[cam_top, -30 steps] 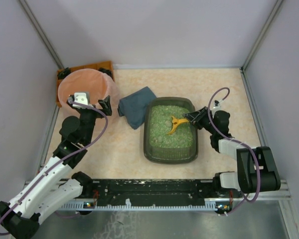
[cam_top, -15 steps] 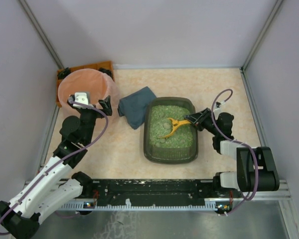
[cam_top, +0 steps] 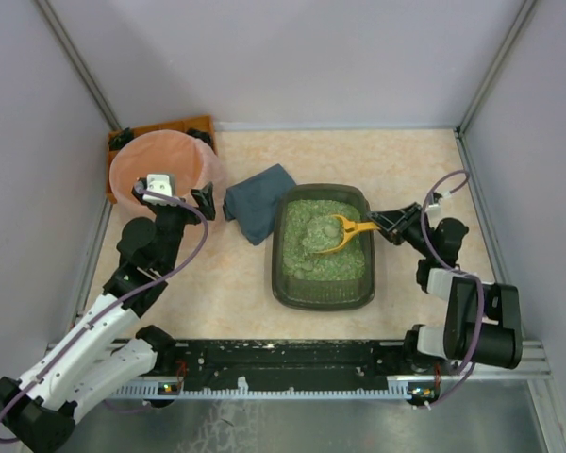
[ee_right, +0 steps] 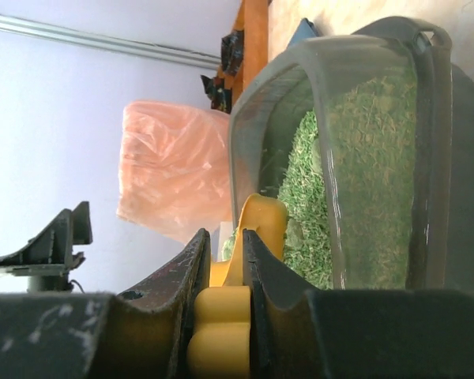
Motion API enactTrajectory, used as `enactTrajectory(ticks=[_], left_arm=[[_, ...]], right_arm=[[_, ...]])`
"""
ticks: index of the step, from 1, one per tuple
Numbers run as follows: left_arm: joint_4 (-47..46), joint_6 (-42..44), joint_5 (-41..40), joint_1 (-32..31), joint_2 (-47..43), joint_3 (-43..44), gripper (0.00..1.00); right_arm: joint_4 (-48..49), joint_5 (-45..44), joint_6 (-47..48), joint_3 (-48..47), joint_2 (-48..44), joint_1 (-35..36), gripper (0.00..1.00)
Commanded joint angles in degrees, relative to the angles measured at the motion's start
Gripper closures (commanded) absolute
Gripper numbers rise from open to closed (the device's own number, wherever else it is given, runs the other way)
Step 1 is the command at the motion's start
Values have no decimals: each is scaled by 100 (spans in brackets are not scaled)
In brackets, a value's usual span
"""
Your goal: Clean the litter box
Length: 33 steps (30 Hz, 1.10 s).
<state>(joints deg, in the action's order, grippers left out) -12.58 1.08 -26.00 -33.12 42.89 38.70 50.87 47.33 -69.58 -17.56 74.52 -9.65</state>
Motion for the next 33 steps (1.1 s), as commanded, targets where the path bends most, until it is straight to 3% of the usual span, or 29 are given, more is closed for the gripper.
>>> enactTrajectory(ticks=[1, 8, 11, 13, 16, 20, 25, 28, 33], left_arm=[[-6, -71, 108, -1, 12, 160, 3], [-13, -69, 108, -2, 41, 164, 3], [1, -74, 125, 1, 44, 160, 3], [-13, -82, 139, -1, 42, 169, 3], [-11, -67, 153, -1, 63, 182, 3], [-1, -69, 113, -3, 44, 166, 3], [5, -74, 205, -1, 85, 195, 3], [35, -82, 178, -2, 66, 199, 3], [19, -75, 202, -1, 77, 197, 3]], right_arm=[[1659, 566, -796, 63, 219, -406, 100], [2887, 844, -1483, 179, 664, -682, 100], [2615, 843, -1420, 167, 628, -952, 100], [2500, 731, -1381, 117, 551, -748, 100], [1716, 750, -891, -44, 271, -483, 100], [553, 666, -262, -110, -116, -1018, 100], [449, 710, -161, -310, -204, -584, 100], [164, 617, -36, -199, -260, -989, 100], [751, 688, -290, -217, -130, -428, 100]])
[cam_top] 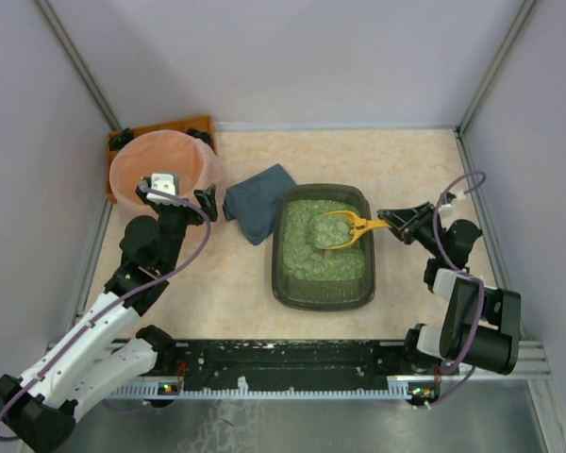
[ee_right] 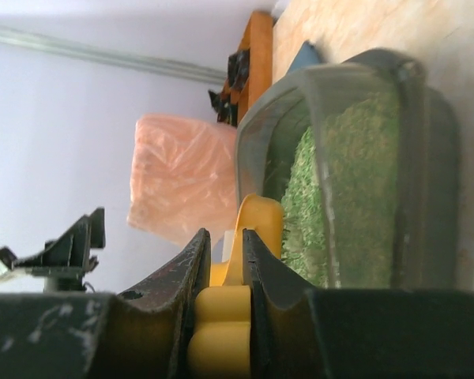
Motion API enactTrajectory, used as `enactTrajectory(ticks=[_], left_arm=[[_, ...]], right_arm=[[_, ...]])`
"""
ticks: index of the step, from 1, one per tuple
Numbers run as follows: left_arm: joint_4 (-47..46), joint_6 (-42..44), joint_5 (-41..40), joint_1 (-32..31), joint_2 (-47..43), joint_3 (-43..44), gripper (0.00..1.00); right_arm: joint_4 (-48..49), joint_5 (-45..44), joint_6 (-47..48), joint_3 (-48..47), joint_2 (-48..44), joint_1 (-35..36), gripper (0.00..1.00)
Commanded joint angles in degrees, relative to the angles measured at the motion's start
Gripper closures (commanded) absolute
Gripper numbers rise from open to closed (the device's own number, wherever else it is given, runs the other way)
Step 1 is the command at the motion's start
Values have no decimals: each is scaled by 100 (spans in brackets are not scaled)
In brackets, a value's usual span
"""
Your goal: Clean the litter box
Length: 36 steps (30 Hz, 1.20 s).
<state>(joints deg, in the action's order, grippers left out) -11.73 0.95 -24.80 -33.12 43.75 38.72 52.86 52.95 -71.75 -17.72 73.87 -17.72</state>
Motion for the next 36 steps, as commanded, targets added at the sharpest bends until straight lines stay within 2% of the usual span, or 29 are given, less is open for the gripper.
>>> enactTrajectory(ticks=[1, 4, 7, 9, 11, 13, 15, 17, 19, 21, 23, 25, 27, 29, 31, 33, 36], left_arm=[[-52, -69, 97, 3, 7, 209, 3], [-18, -80, 67, -1, -21, 208, 4], [-66, -68, 47, -1, -16, 177, 3], [-41, -69, 98, -1, 36, 215, 3], [9, -89, 126, -1, 44, 240, 4], [1, -96, 116, 1, 14, 210, 4], [-49, -92, 90, -1, 17, 189, 4], [-41, -87, 129, -1, 58, 222, 4], [19, -109, 158, -1, 72, 250, 4], [13, -115, 166, -1, 37, 226, 4], [-27, -96, 123, -1, 47, 203, 4], [-12, -95, 154, -1, 74, 234, 4], [27, -105, 168, -1, 74, 252, 4], [19, -108, 137, -1, 33, 230, 4], [-33, -91, 99, -1, 29, 195, 4], [-23, -87, 140, -1, 65, 225, 4], [37, -105, 188, -1, 62, 248, 4]], right_arm=[[349, 131, 64, -195, -121, 281, 100], [103, 7, 106, -80, -194, -189, 100], [594, 36, -212, -121, -158, 221, 100], [86, 108, 230, -267, -281, 346, 100], [-685, -69, 618, -223, -490, -42, 100], [-455, -47, 437, -116, -488, -155, 100], [156, 73, 91, -84, -365, 167, 100], [239, 237, 135, -110, -331, 266, 100], [-49, 128, 255, 37, -430, -151, 100], [290, 51, -10, 126, -402, -268, 100], [781, 86, -253, 90, -313, 101, 100], [637, 246, -44, -50, -323, 310, 100], [93, 147, 195, 5, -472, -79, 100], [91, 54, 122, 62, -495, -321, 100], [538, 111, -94, 34, -375, 53, 100], [465, 226, 74, -61, -333, 262, 100], [-23, 45, 267, 86, -475, -257, 100]])
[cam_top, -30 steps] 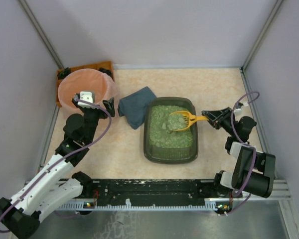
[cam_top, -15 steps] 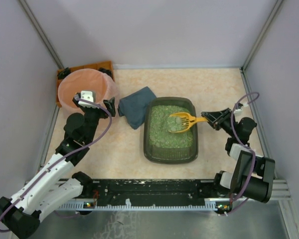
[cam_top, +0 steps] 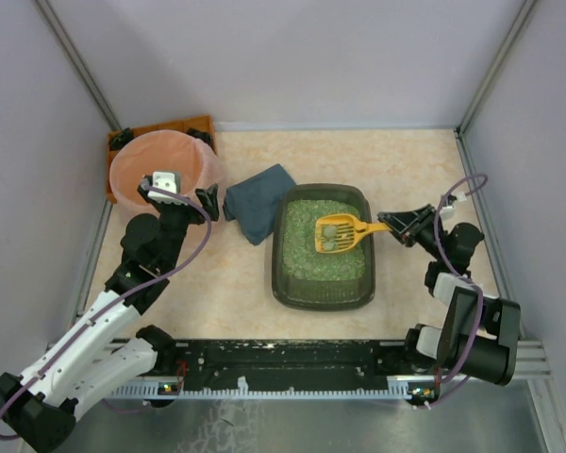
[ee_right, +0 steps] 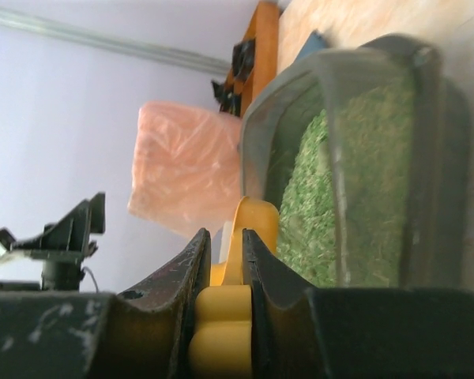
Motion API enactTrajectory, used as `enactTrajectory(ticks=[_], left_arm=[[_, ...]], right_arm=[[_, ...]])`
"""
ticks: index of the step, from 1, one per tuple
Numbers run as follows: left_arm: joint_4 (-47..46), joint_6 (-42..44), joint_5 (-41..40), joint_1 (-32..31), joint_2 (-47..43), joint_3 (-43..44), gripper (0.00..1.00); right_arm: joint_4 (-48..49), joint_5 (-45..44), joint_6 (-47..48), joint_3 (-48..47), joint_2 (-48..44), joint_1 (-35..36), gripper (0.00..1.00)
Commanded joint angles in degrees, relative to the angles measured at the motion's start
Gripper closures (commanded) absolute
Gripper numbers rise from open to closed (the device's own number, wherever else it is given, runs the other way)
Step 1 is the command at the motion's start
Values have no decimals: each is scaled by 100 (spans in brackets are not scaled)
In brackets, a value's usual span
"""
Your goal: Clean the litter box
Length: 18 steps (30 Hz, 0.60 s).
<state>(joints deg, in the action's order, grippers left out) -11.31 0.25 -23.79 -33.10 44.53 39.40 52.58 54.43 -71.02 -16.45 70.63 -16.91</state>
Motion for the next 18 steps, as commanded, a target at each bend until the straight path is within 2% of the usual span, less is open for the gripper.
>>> enactTrajectory(ticks=[1, 3, 5, 9, 11, 13, 14, 16, 18], left_arm=[[-15, -35, 81, -3, -35, 169, 4], [-64, -26, 29, -3, -27, 141, 4], [-54, -22, 57, -5, 7, 172, 3], [-1, -26, 90, -3, -11, 183, 4], [-58, -13, 16, -3, -34, 152, 4], [-65, -1, 17, -3, -7, 157, 4], [-45, -11, 44, -3, 11, 176, 3], [-8, -24, 89, -5, 10, 191, 4], [-15, -27, 63, -8, -10, 171, 4]], right_arm=[[83, -120, 123, -7, -147, -373, 100], [596, -89, -159, -16, -58, -75, 100], [532, 30, -87, -117, -43, 157, 100], [52, -209, 122, 8, -197, -345, 100], [480, -198, -140, -9, -123, -19, 100], [385, -134, -41, -151, -121, 362, 100], [199, -134, 103, -165, -180, 348, 100], [-232, -268, 290, -56, -300, -153, 100], [167, -309, 25, 72, -219, -298, 100]])
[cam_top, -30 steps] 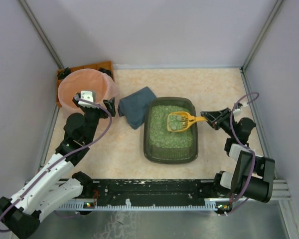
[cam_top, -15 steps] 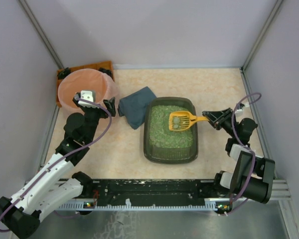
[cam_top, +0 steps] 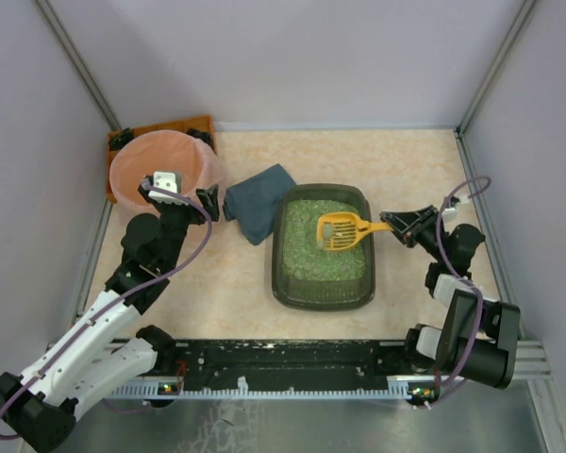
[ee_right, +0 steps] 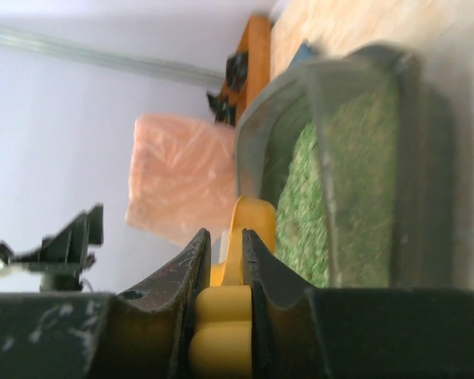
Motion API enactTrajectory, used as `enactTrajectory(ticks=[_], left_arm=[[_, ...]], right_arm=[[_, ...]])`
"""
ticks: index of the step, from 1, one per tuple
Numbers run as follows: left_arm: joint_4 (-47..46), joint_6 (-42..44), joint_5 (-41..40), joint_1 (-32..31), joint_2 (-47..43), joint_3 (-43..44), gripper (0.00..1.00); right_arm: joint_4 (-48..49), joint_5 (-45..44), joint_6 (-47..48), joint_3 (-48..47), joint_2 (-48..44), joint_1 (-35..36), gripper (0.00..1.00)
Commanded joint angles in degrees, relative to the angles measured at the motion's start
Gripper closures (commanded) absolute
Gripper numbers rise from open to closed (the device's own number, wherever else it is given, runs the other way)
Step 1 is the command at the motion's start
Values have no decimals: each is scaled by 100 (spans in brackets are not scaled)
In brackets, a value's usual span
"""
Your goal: Clean the litter box
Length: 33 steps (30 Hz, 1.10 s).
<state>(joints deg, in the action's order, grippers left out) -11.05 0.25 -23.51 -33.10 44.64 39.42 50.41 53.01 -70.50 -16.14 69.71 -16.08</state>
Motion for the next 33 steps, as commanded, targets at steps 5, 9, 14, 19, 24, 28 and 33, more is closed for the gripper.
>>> enactTrajectory(ticks=[5, 9, 14, 19, 24, 28, 33], left_arm=[[-37, -40, 100, -3, 20, 208, 4], [-32, -61, 44, -3, -61, 166, 4], [-27, -43, 94, -3, -31, 194, 4], [-63, -38, 31, -3, -62, 161, 3], [-17, -61, 90, -3, -19, 182, 4], [-51, -43, 55, -4, 4, 168, 4], [-34, -52, 54, -4, 10, 165, 4]], right_arm=[[1246, 26, -399, 29, 168, 138, 100], [999, -168, -364, 200, 45, -225, 100], [1351, -43, -425, 227, 78, -23, 100], [1851, -147, -780, 334, 222, 88, 100], [1636, -178, -635, 460, 238, -293, 100], [2389, 17, -926, 364, 453, 112, 100], [2627, -118, -1074, 547, 605, -209, 100]])
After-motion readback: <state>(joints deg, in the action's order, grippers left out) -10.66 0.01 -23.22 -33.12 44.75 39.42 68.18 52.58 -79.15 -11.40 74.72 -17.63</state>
